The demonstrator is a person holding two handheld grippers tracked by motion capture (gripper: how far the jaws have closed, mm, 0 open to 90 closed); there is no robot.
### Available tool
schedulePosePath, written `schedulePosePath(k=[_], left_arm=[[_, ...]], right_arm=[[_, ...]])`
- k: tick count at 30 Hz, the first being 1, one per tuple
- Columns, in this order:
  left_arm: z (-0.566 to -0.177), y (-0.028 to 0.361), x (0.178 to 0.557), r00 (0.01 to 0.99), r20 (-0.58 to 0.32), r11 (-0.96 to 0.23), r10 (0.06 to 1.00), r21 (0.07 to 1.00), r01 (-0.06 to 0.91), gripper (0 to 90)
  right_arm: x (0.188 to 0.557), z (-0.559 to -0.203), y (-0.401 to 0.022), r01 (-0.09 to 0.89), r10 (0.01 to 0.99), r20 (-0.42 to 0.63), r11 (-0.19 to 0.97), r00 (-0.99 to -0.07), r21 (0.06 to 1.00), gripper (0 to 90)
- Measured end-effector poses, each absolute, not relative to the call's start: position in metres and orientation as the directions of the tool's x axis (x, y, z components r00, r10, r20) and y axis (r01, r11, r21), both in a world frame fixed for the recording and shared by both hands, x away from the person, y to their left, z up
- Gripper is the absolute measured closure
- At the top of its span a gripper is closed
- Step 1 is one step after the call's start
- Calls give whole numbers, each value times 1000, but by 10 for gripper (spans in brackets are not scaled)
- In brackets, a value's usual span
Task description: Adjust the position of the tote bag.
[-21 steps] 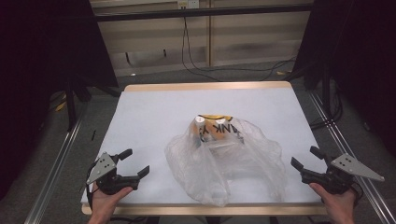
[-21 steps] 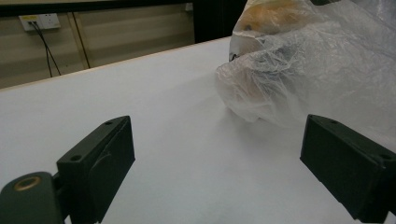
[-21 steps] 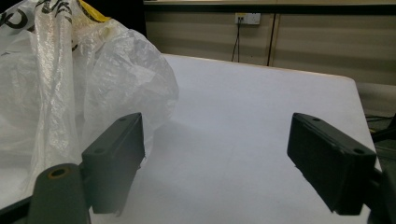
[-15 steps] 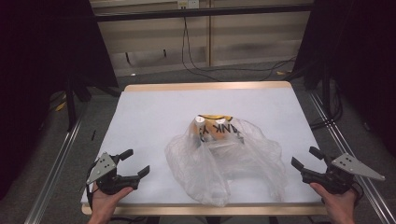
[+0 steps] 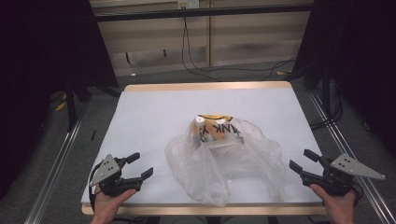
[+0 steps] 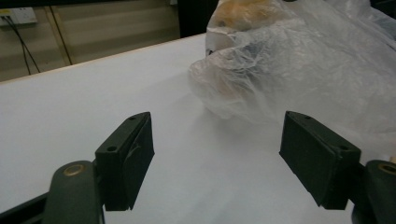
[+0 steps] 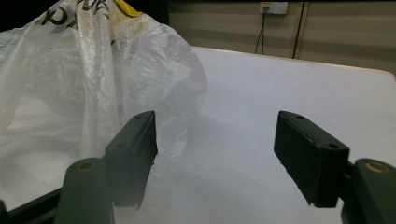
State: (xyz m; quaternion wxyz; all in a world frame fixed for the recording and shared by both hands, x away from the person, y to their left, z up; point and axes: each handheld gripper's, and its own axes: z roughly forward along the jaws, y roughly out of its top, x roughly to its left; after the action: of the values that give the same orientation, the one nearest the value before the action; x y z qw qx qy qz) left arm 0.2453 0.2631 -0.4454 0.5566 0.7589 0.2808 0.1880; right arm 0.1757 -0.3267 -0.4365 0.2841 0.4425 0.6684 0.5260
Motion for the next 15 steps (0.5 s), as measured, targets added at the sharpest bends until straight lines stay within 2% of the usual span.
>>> schedulePosePath(k=[10,11,15], left_arm=[[-438,250,232,819,-17,-245,574,950,192,413],[-437,247,230,822,-10,-261,569,946,193,418],[-435,243,228,828,-31,-256,560,944,208,456]], right_arm=[[165,-432,-314,319,850,85,101,-519,942,407],[163,-431,-309,319,843,81,111,-532,941,457],[157,-431,-305,332,828,97,112,-552,937,472]])
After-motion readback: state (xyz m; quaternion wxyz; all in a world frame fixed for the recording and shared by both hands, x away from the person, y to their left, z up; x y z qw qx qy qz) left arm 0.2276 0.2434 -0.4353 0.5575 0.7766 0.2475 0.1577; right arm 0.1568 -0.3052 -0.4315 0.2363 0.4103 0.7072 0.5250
